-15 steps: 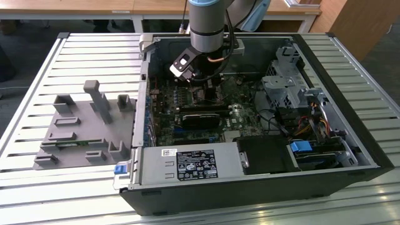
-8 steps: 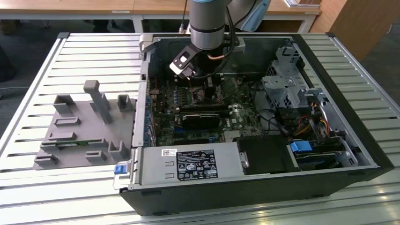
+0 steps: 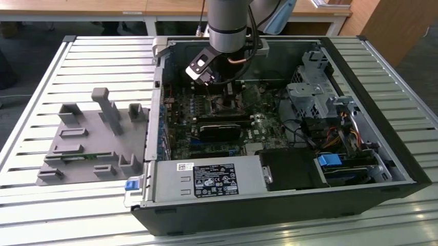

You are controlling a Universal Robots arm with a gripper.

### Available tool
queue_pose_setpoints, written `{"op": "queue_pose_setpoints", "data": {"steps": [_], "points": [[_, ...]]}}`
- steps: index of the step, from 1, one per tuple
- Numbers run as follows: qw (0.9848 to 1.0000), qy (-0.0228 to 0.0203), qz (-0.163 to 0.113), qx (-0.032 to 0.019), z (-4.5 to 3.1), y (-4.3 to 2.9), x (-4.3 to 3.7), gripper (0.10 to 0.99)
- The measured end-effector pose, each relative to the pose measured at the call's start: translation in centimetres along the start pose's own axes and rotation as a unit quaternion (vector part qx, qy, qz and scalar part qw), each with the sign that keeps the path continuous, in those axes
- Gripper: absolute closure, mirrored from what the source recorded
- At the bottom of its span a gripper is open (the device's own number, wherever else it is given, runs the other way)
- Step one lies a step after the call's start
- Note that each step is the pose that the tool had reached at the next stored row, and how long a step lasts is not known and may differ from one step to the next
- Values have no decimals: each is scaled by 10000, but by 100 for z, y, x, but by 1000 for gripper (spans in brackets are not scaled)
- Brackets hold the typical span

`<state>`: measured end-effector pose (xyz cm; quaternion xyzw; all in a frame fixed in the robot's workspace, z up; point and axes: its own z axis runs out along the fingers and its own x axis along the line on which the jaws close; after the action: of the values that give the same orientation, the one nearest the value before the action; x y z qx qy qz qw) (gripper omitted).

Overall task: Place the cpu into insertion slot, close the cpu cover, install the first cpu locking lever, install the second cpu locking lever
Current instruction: 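Place the cpu into insertion slot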

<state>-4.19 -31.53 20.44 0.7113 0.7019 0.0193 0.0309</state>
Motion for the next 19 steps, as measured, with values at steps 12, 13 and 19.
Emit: {"op": "queue_pose_setpoints", "data": {"steps": [12,13,19], "points": [[10000,0,0,8,-61,4,-1,980],[10000,0,0,8,-63,5,-1,980],[10000,0,0,9,-96,7,-1,980]]}}
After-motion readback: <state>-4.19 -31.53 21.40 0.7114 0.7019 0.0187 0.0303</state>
